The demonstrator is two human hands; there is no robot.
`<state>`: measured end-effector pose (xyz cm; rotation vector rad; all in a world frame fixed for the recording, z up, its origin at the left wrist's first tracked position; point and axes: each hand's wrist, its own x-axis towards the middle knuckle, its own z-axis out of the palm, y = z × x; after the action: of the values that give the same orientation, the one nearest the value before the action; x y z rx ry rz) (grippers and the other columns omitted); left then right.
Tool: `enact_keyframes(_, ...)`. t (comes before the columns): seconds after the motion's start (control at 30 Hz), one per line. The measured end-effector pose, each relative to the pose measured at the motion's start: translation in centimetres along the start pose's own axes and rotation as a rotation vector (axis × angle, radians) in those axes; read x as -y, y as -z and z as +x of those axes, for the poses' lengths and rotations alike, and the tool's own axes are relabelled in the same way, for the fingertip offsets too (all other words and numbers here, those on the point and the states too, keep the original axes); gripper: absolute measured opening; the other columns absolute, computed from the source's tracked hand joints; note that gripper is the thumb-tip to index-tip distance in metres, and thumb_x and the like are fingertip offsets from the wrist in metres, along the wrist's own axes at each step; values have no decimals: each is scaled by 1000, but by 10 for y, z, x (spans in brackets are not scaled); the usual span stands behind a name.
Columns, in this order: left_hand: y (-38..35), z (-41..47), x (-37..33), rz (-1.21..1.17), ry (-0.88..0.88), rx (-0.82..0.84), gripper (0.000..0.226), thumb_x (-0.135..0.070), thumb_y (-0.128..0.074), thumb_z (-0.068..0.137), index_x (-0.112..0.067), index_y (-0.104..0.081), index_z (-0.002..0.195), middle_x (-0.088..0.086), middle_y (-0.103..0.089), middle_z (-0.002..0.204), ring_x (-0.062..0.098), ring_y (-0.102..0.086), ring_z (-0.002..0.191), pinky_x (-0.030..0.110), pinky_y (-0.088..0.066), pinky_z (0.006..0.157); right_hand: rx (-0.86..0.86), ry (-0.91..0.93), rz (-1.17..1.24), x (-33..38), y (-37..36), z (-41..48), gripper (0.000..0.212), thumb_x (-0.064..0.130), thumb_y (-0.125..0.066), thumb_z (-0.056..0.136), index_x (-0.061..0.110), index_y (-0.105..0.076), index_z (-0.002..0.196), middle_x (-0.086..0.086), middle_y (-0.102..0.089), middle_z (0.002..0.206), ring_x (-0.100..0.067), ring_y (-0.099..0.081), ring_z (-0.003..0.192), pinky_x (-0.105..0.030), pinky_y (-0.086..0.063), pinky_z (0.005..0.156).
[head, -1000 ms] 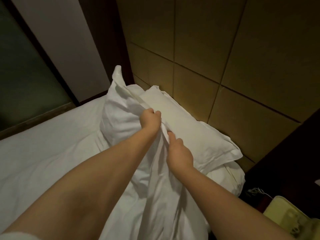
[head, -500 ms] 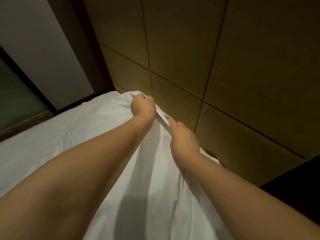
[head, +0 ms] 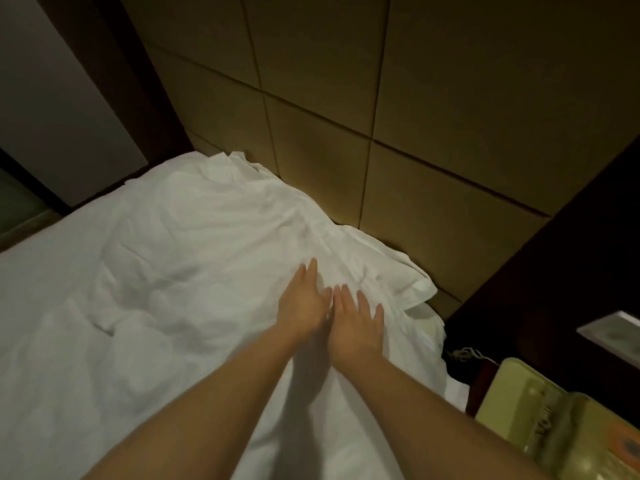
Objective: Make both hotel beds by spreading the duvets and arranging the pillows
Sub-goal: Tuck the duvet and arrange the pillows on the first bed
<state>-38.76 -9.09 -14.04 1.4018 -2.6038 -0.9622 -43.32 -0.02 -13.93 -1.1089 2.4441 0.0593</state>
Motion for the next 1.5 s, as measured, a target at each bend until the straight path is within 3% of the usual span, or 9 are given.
enact_keyframes(0.2, -28, -111, 11, -58, -3, 68, 54, -42, -22, 102, -28, -6, 152, -1, -11, 159, 14, -10, 146, 42, -16, 118, -48, -62, 9, 2, -35, -88, 91, 38, -52, 94, 21, 18, 150, 3, 18, 159, -20, 14, 147, -47, 8, 116)
enact_keyframes(0.33, -5, -178, 36, 152, -114, 8, 56, -36, -25, 103, -27, 0, 152, 0, -5, 160, 17, -8, 146, 45, -15, 117, -272, -84, 109, 4, -32, -160, 64, 35, -28, 102, 22, 11, 152, 7, 11, 160, -17, 6, 147, -45, 5, 117)
enact_keyframes(0.43, 16, -244, 54, 213, -158, -5, 57, -37, -25, 102, -28, 3, 151, 0, -2, 160, 17, -6, 147, 45, -13, 117, -370, -87, 151, 7, -38, -221, 62, 37, -26, 103, 22, 7, 153, 7, 7, 161, -17, 3, 147, -44, 3, 117)
enact_keyframes(0.8, 16, -378, 53, 352, -289, -14, 65, -41, -33, 100, -30, 6, 151, -1, 3, 160, 18, -5, 147, 44, -11, 116, -363, -187, 264, 21, -107, -356, 66, 37, -32, 102, 21, 6, 153, 5, 5, 161, -19, 0, 148, -46, -5, 119)
enact_keyframes(1.23, -68, -385, 24, 579, -426, 185, 77, -40, -45, 95, -29, 8, 151, 3, 2, 160, 21, -8, 146, 49, -14, 115, -320, -425, 577, -55, -176, -364, 66, 38, -36, 100, 25, 0, 153, 1, -1, 161, -25, -9, 146, -46, -12, 117)
enact_keyframes(1.5, -121, -281, -43, 735, -502, 210, 78, -44, -46, 95, -29, 7, 151, 5, 0, 160, 22, -8, 146, 49, -16, 114, -253, -396, 635, -131, -166, -268, 63, 36, -35, 101, 24, -1, 153, 2, -1, 160, -25, -8, 146, -47, -13, 117)
